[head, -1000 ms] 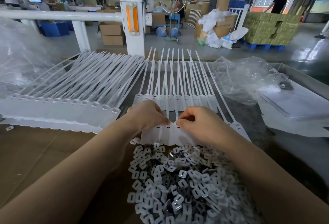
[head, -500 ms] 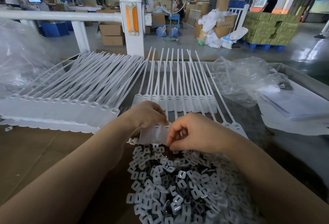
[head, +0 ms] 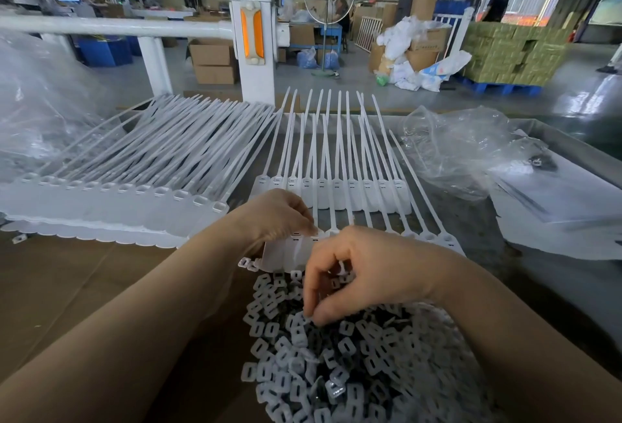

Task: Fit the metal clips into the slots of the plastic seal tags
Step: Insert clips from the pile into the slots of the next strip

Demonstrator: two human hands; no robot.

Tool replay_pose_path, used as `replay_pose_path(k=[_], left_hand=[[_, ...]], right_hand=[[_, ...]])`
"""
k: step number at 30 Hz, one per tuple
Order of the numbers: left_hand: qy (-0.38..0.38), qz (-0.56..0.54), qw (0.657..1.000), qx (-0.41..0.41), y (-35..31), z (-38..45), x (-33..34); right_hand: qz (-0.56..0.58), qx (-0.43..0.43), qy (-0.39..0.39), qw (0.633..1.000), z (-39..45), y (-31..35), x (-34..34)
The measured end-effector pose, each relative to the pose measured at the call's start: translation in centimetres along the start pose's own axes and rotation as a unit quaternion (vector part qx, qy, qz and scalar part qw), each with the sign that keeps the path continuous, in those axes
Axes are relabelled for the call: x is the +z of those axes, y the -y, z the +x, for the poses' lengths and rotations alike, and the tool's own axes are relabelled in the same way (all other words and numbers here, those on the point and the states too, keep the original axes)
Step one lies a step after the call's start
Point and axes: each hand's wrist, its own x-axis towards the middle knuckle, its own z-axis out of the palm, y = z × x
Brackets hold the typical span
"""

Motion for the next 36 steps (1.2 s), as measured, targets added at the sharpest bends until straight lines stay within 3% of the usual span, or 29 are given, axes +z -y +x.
replay_pose_path(k=[5, 21, 26, 31, 36], left_hand=[[0.0, -0.004, 1.0, 0.004, 0.2, 0.1, 0.0], [0.001, 0.018, 0.999, 0.033, 0.1, -0.4, -0.4], [-0.003, 0.017, 0.998, 0.054, 0.4, -0.9, -0.9], [-0.032, 0.039, 0.991, 0.128, 0.2, -1.1, -0.7], [0.019, -0.003, 0.989, 0.144, -0.2, -1.2, -0.5]], right_hand=[[-0.048, 0.017, 0.064, 0.997, 0.3, 0.4, 0.5], [-0.032, 0.02, 0.017, 0.999, 0.3, -0.2, 0.5], [-0.002, 0.082, -0.099, 0.992, 0.0, -1.2, -0.8], [0.034, 0.168, -0.243, 0.955, 0.5, -3.0, -0.9], [0.104, 0.184, -0.311, 0.927, 0.5, -3.6, -1.2]])
